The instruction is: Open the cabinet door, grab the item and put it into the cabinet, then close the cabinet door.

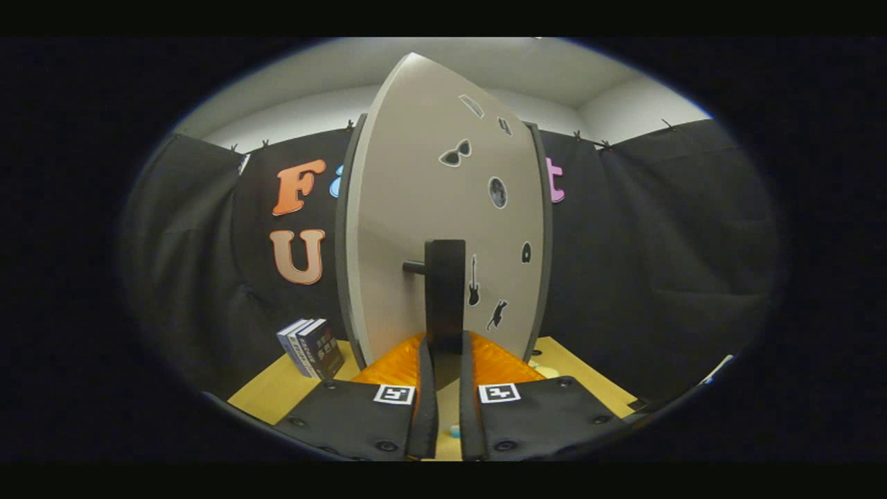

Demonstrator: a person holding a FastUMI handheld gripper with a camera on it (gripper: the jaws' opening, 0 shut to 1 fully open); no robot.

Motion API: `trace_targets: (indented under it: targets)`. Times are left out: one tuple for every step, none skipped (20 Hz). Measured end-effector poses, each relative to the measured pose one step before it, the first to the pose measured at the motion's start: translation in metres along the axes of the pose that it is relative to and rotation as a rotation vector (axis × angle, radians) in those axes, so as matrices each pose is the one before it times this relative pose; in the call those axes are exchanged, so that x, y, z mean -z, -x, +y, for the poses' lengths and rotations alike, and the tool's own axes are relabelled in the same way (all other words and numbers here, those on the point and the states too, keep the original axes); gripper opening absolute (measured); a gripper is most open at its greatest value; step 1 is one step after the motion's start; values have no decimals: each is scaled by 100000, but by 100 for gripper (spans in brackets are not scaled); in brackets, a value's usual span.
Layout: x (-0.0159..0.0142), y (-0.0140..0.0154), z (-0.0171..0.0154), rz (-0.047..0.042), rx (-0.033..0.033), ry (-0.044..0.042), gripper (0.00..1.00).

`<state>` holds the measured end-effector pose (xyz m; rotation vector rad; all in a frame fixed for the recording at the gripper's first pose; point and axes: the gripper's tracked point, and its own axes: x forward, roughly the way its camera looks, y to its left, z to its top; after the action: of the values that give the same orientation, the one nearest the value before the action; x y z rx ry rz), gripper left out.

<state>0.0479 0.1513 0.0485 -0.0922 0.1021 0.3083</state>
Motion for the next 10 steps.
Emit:
trace_targets:
  targets:
    - [-141,576,-752,-200,1696,-384,20]
    - [63,480,-908,13,2041,36,20]
    - [46,245,-888,-140,1728,509,20]
    - [27,1106,-837,-1651,1942,-839,18]
    - [-215,-380,-764,457,2082,-280,17]
    - [41,47,-733,38,1918,-360,16]
    - [-33,149,-650,-98,1826,-778,14]
    - [67,107,-415,183,1442,-551,13]
    - [144,191,-439,574,1221,-461,11]
    - [214,217,-414,730,1088,-459,10]
